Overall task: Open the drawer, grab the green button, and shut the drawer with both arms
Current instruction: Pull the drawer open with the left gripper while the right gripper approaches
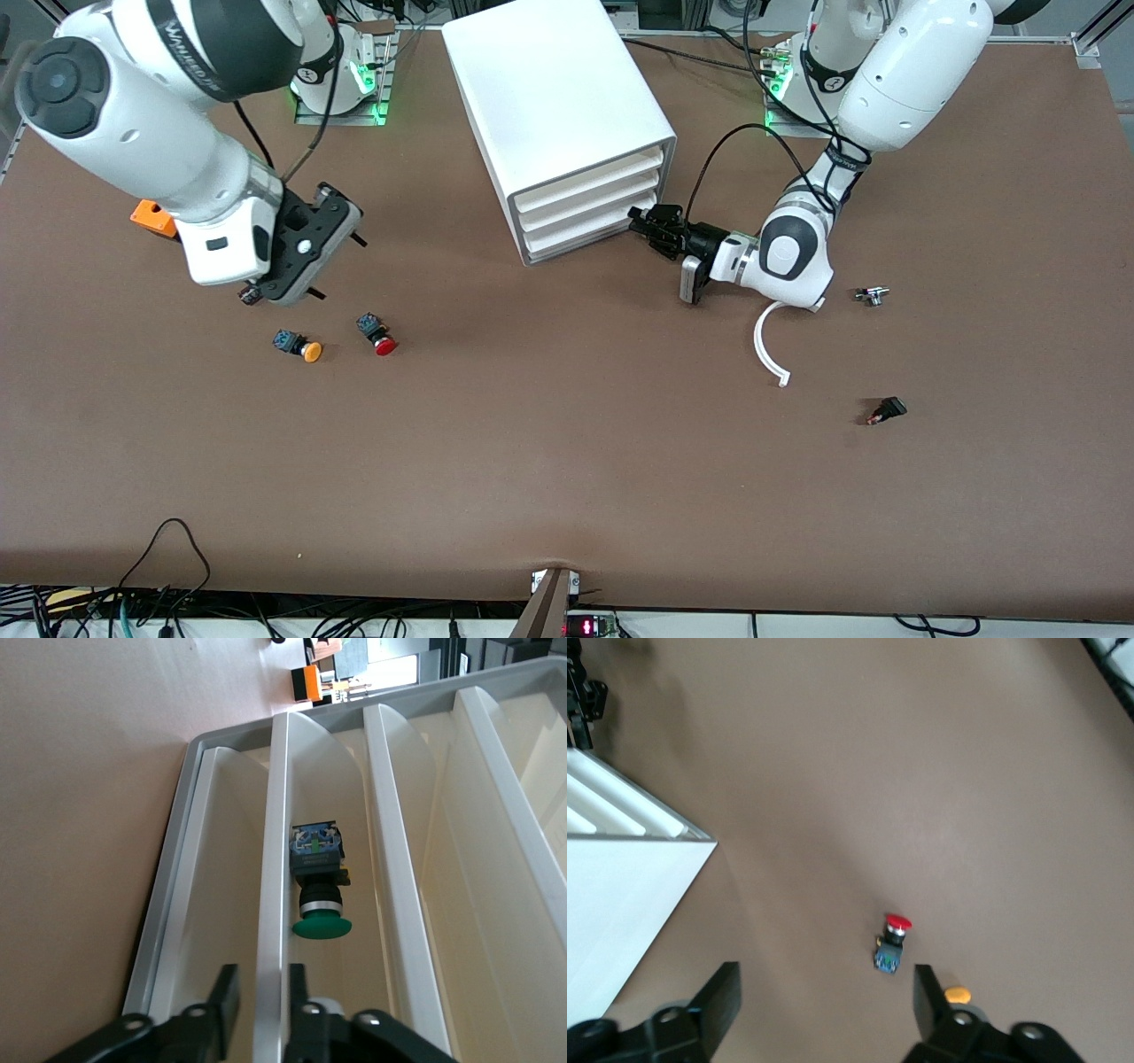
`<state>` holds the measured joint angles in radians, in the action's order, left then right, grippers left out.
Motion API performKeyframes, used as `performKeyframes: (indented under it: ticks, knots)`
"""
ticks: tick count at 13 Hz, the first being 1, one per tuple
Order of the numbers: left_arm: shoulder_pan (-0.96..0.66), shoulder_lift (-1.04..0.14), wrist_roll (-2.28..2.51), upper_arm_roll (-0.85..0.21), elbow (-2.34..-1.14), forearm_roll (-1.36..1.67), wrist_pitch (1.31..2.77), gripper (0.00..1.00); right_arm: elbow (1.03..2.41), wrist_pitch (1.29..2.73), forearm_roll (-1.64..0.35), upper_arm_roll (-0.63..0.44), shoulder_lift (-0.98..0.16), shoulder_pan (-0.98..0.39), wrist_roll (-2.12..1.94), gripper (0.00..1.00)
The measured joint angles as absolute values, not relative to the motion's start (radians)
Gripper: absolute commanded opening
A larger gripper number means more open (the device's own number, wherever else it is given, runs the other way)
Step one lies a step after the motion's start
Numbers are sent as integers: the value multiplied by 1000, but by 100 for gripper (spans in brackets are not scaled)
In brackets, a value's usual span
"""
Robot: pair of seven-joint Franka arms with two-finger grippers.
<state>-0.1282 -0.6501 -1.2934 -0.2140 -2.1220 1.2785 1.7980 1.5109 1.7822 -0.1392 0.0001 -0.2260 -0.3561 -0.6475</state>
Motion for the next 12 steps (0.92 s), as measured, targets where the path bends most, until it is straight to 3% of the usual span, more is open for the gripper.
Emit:
performKeyframes:
  ticks: [3, 12]
  knots:
    - [-126, -653, -1312, -214, -2122, 1281, 1793, 0, 1509, 1808, -139, 0, -245, -367, -649, 97]
    - [-115, -653, -1313, -207, -2103, 1281, 1797, 0, 1506, 1874, -139, 0, -326, -411, -793, 99]
